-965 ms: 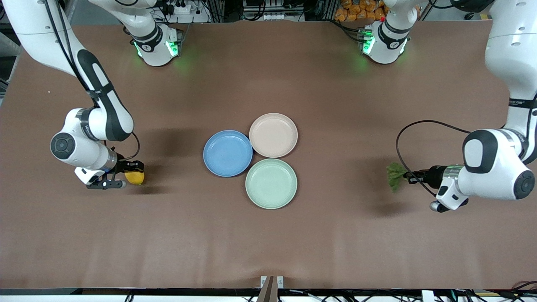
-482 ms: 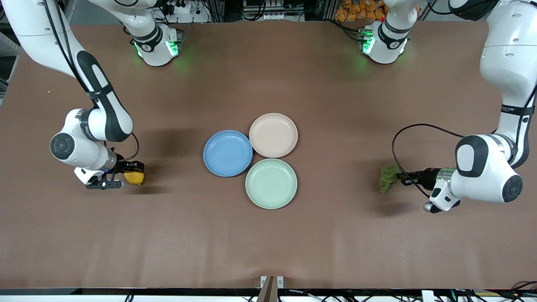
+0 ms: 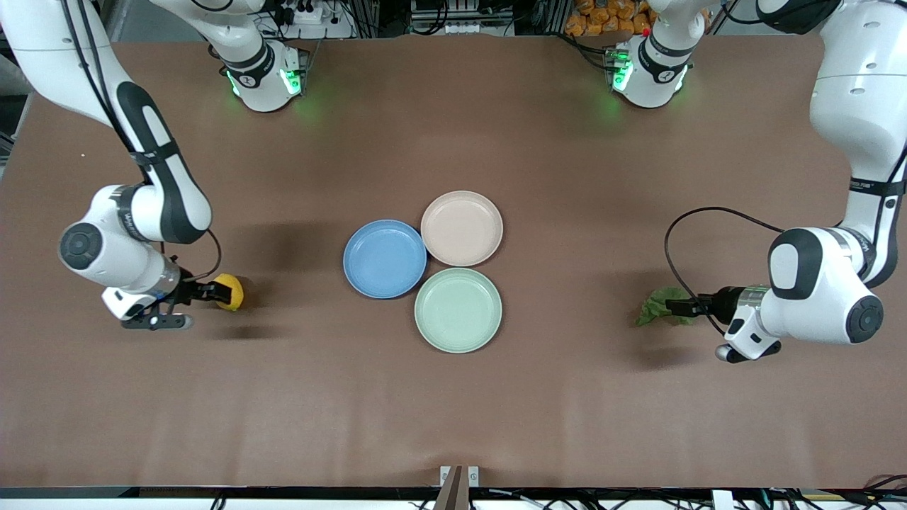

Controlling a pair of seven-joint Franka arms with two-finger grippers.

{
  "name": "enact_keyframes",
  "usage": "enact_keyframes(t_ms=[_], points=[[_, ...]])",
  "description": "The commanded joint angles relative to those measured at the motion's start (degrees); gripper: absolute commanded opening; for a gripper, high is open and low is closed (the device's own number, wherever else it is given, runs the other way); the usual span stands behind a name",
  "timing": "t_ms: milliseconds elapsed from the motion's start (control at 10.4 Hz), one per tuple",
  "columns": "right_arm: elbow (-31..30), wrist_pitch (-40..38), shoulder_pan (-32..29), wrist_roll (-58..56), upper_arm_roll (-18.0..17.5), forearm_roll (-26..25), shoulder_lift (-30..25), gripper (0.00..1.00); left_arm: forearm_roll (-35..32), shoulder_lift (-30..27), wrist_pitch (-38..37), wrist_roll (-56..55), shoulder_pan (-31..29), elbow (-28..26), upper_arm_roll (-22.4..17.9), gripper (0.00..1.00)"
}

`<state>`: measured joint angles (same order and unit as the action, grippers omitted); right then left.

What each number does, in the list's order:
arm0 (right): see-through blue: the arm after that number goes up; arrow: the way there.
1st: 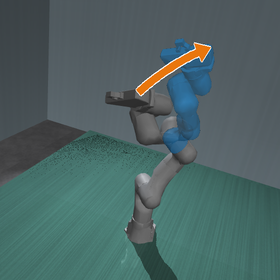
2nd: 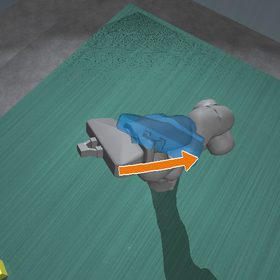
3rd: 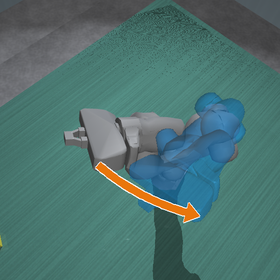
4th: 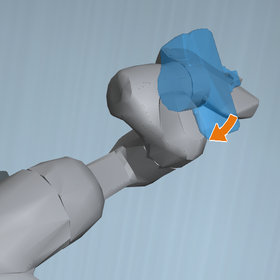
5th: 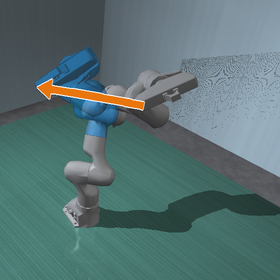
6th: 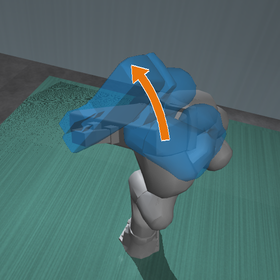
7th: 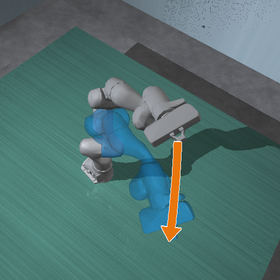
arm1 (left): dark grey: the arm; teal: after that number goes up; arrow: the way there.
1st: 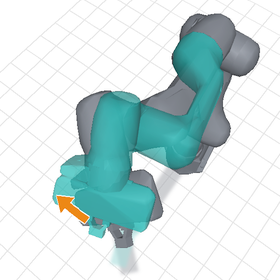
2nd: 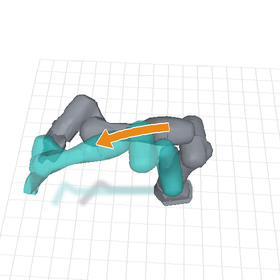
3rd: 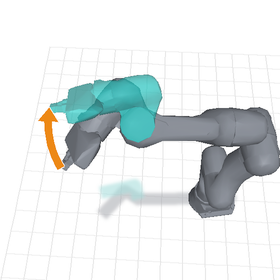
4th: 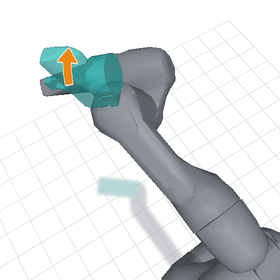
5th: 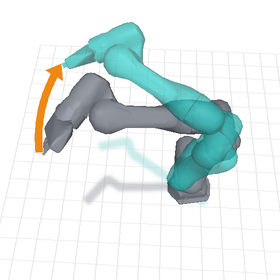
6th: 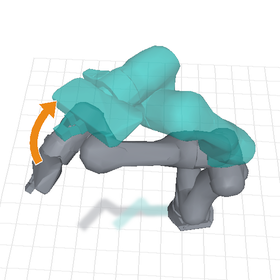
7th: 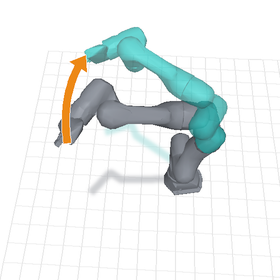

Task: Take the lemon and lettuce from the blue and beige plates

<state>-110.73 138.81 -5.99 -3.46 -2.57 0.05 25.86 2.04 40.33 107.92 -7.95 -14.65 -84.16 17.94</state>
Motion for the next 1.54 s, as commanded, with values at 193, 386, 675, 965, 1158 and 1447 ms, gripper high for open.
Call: enact_keyframes(t_ms=[193, 386, 675, 965, 1158, 1447], points=[[6.7, -19.9, -0.7, -0.5, 1.3, 1.1, -10.3, 1.00, -7.2, -9.5, -0.7, 0.9, 0.5, -0.7, 0.0, 1.00], [8.2, -24.6, -0.2, -0.5, 2.2, 1.0, -15.0, 1.00, -7.2, -12.9, -0.9, 0.8, 0.4, -0.7, 0.1, 1.00], [8.3, -30.2, 1.6, -0.1, 3.6, 0.2, -21.2, 1.00, -7.1, -17.7, -2.3, 0.9, 0.9, 0.8, 0.2, 1.00], [11.6, -36.6, 3.3, -0.7, 6.2, 0.2, -23.8, 1.00, -6.9, -21.2, -11.0, 1.0, 1.1, 4.4, 0.2, 1.00], [16.5, -41.1, 4.8, -0.2, 6.9, 0.2, -24.0, 1.00, -6.3, -25.7, -13.7, 1.0, 1.6, 5.0, -0.5, 1.00], [20.9, -44.6, 6.2, -0.4, 7.8, 0.9, -24.2, 1.00, -5.6, -31.3, -18.6, 0.3, 4.4, 4.6, -3.5, 1.00]])
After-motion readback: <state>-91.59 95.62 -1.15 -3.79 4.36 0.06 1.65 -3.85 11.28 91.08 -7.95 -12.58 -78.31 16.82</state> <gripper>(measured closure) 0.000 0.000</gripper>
